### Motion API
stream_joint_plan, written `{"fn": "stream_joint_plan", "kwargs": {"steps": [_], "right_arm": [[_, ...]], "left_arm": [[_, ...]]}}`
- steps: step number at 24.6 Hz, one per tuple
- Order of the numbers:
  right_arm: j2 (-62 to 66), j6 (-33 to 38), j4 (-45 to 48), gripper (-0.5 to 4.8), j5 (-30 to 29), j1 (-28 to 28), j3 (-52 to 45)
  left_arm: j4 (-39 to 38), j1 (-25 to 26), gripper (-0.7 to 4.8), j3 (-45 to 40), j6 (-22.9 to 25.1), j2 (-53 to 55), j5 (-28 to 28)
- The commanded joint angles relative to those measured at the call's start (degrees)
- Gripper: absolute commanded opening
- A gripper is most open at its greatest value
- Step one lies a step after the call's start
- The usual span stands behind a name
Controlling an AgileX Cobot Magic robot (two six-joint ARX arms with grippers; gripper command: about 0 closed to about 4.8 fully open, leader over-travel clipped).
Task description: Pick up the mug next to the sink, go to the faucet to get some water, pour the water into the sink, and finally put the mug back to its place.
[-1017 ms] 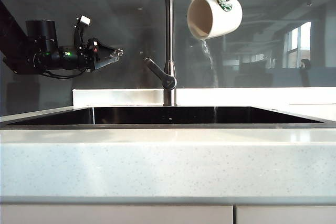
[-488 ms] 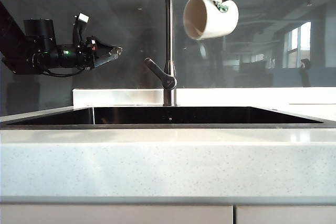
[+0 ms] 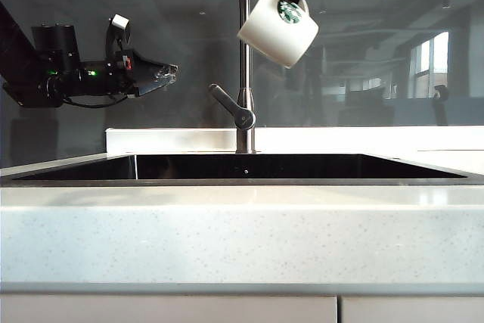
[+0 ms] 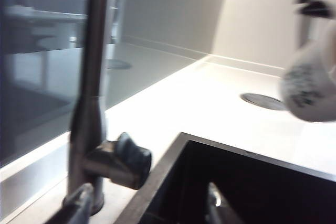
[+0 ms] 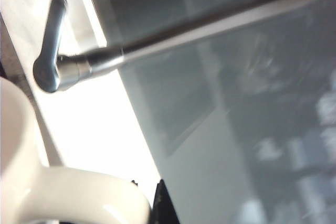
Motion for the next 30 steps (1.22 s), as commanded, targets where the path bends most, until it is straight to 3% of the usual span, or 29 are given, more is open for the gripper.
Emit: {"fn": "stream_joint_plan", "kwargs": {"steps": [1,4,7,17,22,24,26,30], "right_arm": [[-1.1,12.7,-2.6,-0.05,-1.7,-4.3,0.7],[-1.0,20.7,-7.2,-0.05,-10.6,-9.6,0.6],[-1.0,26.2,-7.4,-0.05,-15.7,-14.7,-1.2],[-1.1,32.4,-1.6,-0.05,-21.4,-22.6,-12.7],[-1.1,35.1,3.7,-0.05,-27.1,-26.1,-17.6],[-1.1,36.4,5.1,-0.05,-29.3,-27.6,-18.6],[-1.2,36.3,5.3,-0.05,-31.0,-28.8,-19.1],[-1.1,36.3,5.5,-0.05,-32.7,-30.1,-19.1]], "left_arm": [[8.0,1.3,2.84,0.2,-7.3,-0.5,1.7],[19.4,1.9,2.88,0.2,-16.4,-0.5,2.6],[31.3,2.3,2.88,0.2,-25.6,-0.5,1.1],[31.3,2.4,2.86,0.2,-24.9,-0.9,0.2],[29.2,2.4,2.73,0.2,-19.1,-0.9,-1.2],[23.5,2.4,2.73,0.2,-13.1,-0.9,-4.0],[11.1,2.3,2.74,0.2,-3.3,-0.9,-6.3],[-3.0,2.2,2.74,0.2,6.4,-0.8,-6.8]]}}
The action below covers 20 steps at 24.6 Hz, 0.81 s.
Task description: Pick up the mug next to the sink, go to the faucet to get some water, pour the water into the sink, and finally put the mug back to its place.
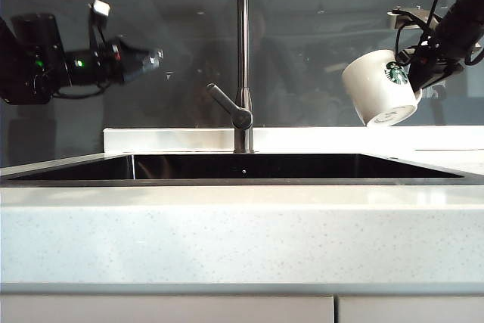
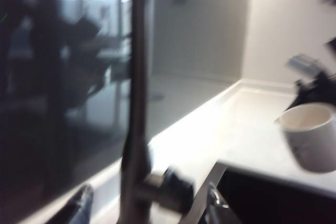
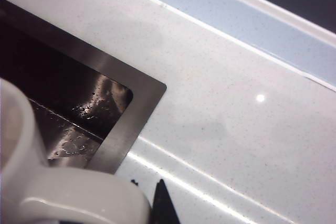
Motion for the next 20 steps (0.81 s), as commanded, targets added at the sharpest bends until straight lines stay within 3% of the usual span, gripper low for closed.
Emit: {"fn": "stream_joint_plan", "kwargs": {"steps": [1,4,8,10,16,20], "right_arm": [[-1.1,1.0,2.8,-0.05,-2.5,-0.7,0.5],[-1.0,0.8,4.6,-0.05,-2.5,-1.5,0.5],[-0.9,-0.1,7.3,-0.05,-3.7,-3.6,0.4],[-0.9,-1.4,8.7,-0.05,-4.3,-5.5,0.4],[1.6,-3.8,11.5,-0.05,-14.2,-9.6,0.4],[4.3,-3.9,12.8,-0.05,-16.7,-9.7,0.3]], "left_arm": [[-11.7,-0.3,2.74,0.1,9.8,-0.3,-0.1],[-15.4,-0.8,2.74,0.1,15.2,-0.3,-1.0],[-16.1,-0.8,2.79,0.1,16.9,-0.3,-7.4],[-16.2,-0.8,2.79,0.1,18.7,-0.3,-8.0],[-16.7,-0.9,2.79,0.1,18.7,-0.3,-7.9],[-16.5,-0.9,2.79,0.1,18.8,-0.3,-7.9]]}}
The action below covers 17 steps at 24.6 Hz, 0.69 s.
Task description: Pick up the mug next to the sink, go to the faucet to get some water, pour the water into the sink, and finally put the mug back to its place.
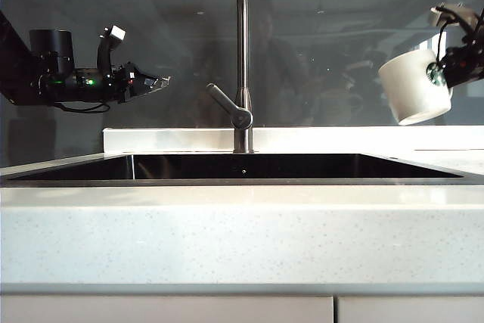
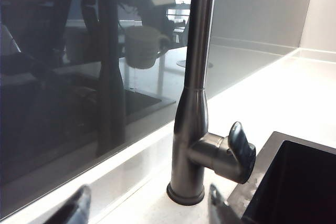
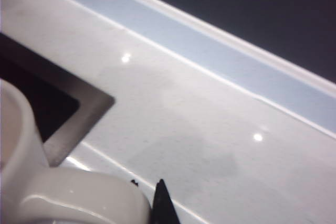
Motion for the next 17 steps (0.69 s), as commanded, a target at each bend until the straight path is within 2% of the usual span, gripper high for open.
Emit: {"fn": "stream_joint_plan", "kwargs": {"steps": [1,8,13,17], "right_arm": [[1.0,0.5,3.6,-0.05,-3.0,0.0,0.4],[5.7,2.6,14.7,-0.05,-2.2,0.0,0.4],[9.0,7.4,22.7,-0.05,-2.2,-0.1,0.4],[11.1,9.9,28.1,-0.05,0.1,0.0,0.4]], "left_arm": [[0.7,0.0,2.78,0.2,0.3,-0.3,0.0],[0.8,0.1,2.79,0.2,0.2,-0.3,0.0],[0.8,0.1,2.79,0.2,0.2,-0.3,-0.5],[0.8,0.1,2.79,0.2,0.2,-0.3,-0.9]]}}
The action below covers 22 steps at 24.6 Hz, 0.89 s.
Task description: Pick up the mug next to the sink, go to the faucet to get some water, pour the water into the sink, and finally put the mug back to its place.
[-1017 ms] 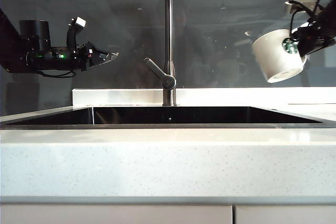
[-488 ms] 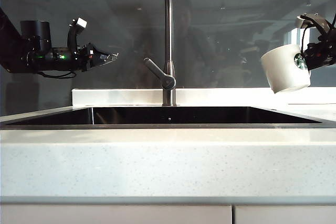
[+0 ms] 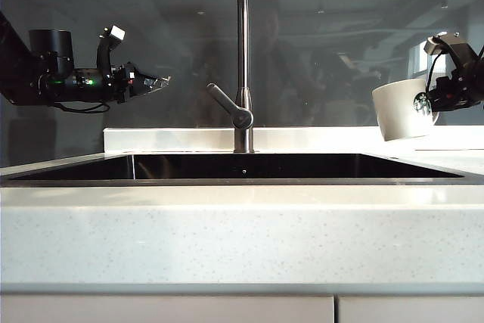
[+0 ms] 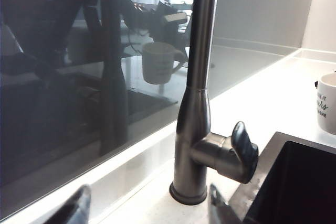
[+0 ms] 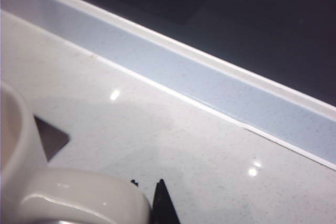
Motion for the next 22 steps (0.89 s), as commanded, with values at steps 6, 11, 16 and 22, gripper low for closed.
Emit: {"fn": "stream_joint_plan", "kwargs": {"steps": [6,11,16,22], "right_arm": [[3.2,6.7,14.0,-0.05,3.4,0.0,0.5],[4.7,7.4,14.7,-0.05,3.4,0.7,0.5],[5.0,7.5,16.3,-0.05,6.4,2.0,0.5],[5.6,7.5,18.6,-0.05,10.9,2.8,0.5]], "left_arm": [[0.8,0.0,2.79,0.2,0.2,-0.3,-0.4],[0.7,0.0,2.79,0.2,0.2,-0.3,-0.3],[0.8,0.0,2.78,0.2,0.2,-0.3,-0.3],[0.8,0.0,2.79,0.2,0.2,-0.3,-0.2]]}}
